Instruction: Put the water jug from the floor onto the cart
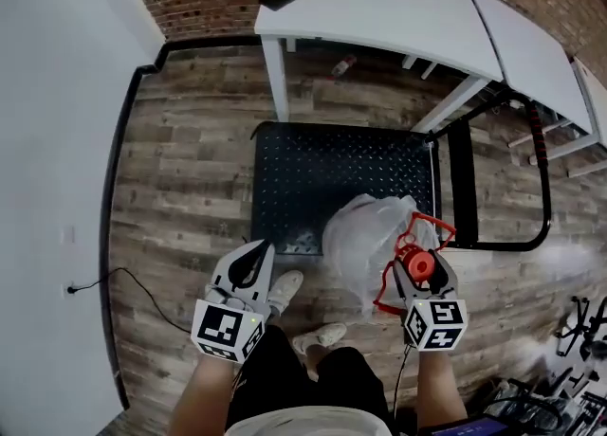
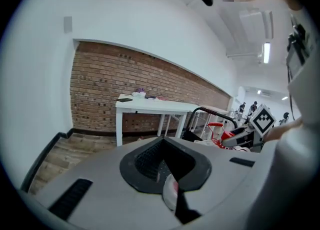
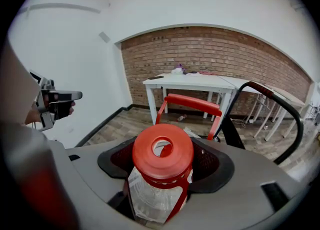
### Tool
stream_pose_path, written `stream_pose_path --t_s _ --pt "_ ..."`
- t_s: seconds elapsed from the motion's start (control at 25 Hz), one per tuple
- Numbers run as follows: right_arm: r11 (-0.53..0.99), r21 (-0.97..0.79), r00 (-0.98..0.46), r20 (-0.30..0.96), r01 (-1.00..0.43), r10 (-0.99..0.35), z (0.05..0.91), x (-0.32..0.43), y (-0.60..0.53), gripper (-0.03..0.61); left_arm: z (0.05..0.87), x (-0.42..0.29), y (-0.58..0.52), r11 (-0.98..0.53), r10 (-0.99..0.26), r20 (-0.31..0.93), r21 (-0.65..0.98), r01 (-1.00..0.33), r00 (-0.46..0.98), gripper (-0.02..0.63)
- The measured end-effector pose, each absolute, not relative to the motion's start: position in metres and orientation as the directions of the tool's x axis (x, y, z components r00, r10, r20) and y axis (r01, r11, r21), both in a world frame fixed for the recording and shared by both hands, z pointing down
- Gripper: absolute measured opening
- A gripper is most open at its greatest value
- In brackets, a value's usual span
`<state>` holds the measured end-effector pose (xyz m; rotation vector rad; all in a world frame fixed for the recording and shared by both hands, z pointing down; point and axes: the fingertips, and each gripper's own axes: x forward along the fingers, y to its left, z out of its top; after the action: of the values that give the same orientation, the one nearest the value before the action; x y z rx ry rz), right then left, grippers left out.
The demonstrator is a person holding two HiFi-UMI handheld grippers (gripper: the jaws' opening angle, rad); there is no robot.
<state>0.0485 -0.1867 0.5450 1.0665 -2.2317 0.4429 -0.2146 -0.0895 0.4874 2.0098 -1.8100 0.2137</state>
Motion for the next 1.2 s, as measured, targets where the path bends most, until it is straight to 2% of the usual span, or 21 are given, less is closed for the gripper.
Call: stream_pose_path --t_s 0.28,0.56,1.2 --pt "0.693 -0.029 -0.535 0.658 -0.721 -0.529 0.563 -0.021 -0.206 0.316 0.500 -0.261 -0.076 0.028 -0.917 0.394 0.209 -0.977 0.058 -0.006" --pt "0.733 -0.015 -0.545 0.678 -0.680 -0.492 0.585 -0.058 -0.220 0.316 0.511 -0.283 -0.082 0.059 -0.917 0.399 0.220 -0.974 0.034 -0.006" --pt "0.739 0.022 -0.485 0.742 -0.673 -0.463 0.659 -0.080 -0.224 0.316 0.557 -0.299 -0.084 0.044 -0.897 0.438 0.238 -0.970 0.067 -0.006"
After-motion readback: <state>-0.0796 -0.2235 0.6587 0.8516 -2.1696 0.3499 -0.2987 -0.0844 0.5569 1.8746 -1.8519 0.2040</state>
